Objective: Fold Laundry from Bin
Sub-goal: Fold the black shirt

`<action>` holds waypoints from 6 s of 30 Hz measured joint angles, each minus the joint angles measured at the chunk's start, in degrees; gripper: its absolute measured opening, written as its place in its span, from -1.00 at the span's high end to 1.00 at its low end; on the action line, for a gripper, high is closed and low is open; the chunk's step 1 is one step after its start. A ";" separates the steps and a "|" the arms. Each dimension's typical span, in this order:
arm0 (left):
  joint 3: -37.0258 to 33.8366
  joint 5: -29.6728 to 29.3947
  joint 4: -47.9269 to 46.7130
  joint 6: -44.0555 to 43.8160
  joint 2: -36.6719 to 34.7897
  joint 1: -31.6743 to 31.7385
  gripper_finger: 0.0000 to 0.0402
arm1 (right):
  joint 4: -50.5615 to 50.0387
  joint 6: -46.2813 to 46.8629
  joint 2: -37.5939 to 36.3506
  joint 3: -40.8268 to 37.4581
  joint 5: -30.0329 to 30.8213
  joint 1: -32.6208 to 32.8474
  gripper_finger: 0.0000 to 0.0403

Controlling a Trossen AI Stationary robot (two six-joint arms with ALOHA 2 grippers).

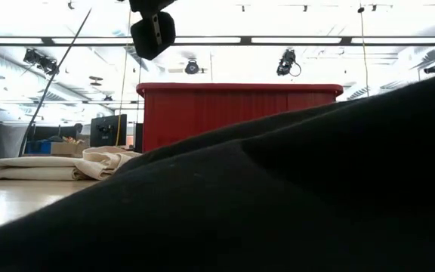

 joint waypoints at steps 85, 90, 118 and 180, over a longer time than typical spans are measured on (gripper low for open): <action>0.61 -4.54 15.98 11.72 16.80 -4.59 0.98 | -9.31 -14.43 8.49 9.67 12.59 3.79 0.91; 0.65 -6.63 15.72 6.44 17.63 -14.17 0.98 | -8.96 -12.36 8.47 8.00 14.09 -1.86 0.89; 53.84 -3.91 -28.05 2.17 48.17 -16.21 0.94 | -21.70 -3.94 8.49 7.46 11.94 -14.79 0.53; 57.00 -8.94 -36.81 -5.13 54.64 -14.45 0.98 | -15.97 0.47 8.49 7.21 15.68 -12.13 0.54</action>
